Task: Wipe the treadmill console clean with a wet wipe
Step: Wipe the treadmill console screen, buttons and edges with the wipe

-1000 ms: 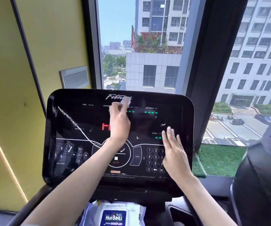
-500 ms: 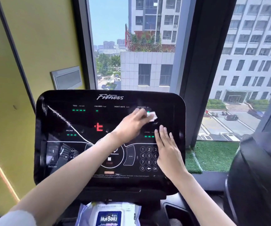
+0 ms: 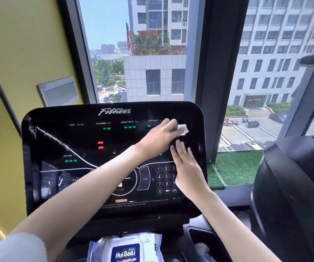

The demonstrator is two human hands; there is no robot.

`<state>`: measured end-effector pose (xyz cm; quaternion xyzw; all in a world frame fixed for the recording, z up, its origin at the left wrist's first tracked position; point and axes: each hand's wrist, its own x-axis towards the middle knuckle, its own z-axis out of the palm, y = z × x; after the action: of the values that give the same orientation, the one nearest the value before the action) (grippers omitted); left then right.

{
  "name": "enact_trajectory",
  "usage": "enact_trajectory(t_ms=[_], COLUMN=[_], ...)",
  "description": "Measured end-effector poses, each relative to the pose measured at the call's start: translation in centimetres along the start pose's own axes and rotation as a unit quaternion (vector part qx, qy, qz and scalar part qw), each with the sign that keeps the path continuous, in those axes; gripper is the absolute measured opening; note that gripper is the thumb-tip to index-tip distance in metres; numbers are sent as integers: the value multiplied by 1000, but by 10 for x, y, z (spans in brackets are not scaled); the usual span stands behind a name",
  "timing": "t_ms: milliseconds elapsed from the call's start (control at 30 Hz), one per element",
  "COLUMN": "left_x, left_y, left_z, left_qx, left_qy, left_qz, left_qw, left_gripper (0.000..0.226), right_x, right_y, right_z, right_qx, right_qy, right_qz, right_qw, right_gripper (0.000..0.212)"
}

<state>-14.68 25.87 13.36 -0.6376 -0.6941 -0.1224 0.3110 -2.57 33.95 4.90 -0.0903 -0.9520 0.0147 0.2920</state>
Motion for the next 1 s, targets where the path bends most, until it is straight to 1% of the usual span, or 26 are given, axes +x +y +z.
enact_trajectory(t_ms=[33, 67, 133, 167, 200, 267, 300, 333, 367, 433, 467, 500, 533, 600, 633, 667, 700, 733, 767, 800, 833, 867, 900, 933, 967, 1000], left_x=[2, 6, 18, 20, 21, 16, 15, 18, 23, 31, 30, 28, 22, 10, 10, 14, 18, 21, 21, 17, 12, 4, -5, -9, -8, -5], left_y=[-2, -8, -18, -16, -11, 0, 0, -6, -14, -19, -15, -7, 1, 10, 7, -1, -8, -10, -7, 0, 8, 16, 19, 16, 9, 2], left_z=[-4, -8, -11, -12, -11, -4, -5, -9, -9, -9, -8, -5, -1, 1, -2, -2, -1, -2, -2, 2, 7, 14, 18, 17, 14, 13], left_qx=[7, 7, -27, -44, -41, -17, -17, -14, -10, -17, -26, -26, -22, -12, -8, -2, -1, -14, -31, -33, -19, -2, 18, 24, 20, 10], left_qy=[-27, -28, 37, 56, 43, -45, -75, -84, -64, 4, 18, 10, -19, -75, -82, -63, -27, 17, 52, 69, 54, 12, -24, -42, -29, 13], left_qz=[52, 46, -66, -103, -88, 43, 89, 93, 67, -36, -63, -53, -13, 96, 112, 93, 38, -43, -118, -145, -117, -38, 52, 99, 85, 21], left_qw=[998, 998, 997, 992, 994, 998, 993, 992, 996, 999, 997, 998, 999, 993, 990, 994, 999, 999, 991, 986, 991, 999, 998, 994, 996, 1000], left_gripper=[53, 53, 59, 61, 61, 57, 55, 56, 59, 65, 65, 63, 60, 54, 54, 56, 59, 63, 66, 69, 69, 66, 62, 59, 56, 55], right_x=[0, -1, -2, -2, -2, -1, -1, 0, 0, -2, -4, -7, -10, -21, -27, -31, -34, -35, -35, -34, -33, -31, -30, -29, -29, -29], right_y=[1, 2, 1, 0, -1, -1, 0, 1, 2, 2, 1, -1, -3, -6, -7, -7, -8, -8, -8, -8, -8, -8, -8, -7, -7, -8], right_z=[-1, -1, -2, -1, -2, -2, -3, -5, -6, -9, -9, -8, -8, -4, -1, 1, 4, 4, 5, 5, 5, 4, 4, 4, 6, 6], right_qx=[5, 9, 21, 24, 24, 26, 29, 32, 34, 33, 33, 30, 27, 35, 42, 41, 36, 34, 35, 33, 24, 12, 1, -8, -13, -18], right_qy=[0, -1, 3, 7, 7, -2, -6, -7, -1, 5, 7, 11, 18, 27, 26, 25, 24, 23, 23, 21, 21, 22, 16, 14, 11, 10], right_qz=[0, -1, -3, -3, 0, 6, 5, 2, -4, -17, -18, -12, -1, 27, 38, 42, 41, 37, 33, 30, 32, 38, 47, 54, 55, 52], right_qw=[1000, 1000, 1000, 1000, 1000, 1000, 1000, 999, 999, 999, 999, 999, 999, 999, 998, 998, 998, 998, 999, 999, 999, 999, 999, 998, 998, 998], right_gripper=[94, 94, 94, 94, 94, 94, 94, 93, 92, 90, 90, 90, 90, 89, 89, 89, 89, 88, 86, 83, 81, 80, 80, 81, 82, 83])
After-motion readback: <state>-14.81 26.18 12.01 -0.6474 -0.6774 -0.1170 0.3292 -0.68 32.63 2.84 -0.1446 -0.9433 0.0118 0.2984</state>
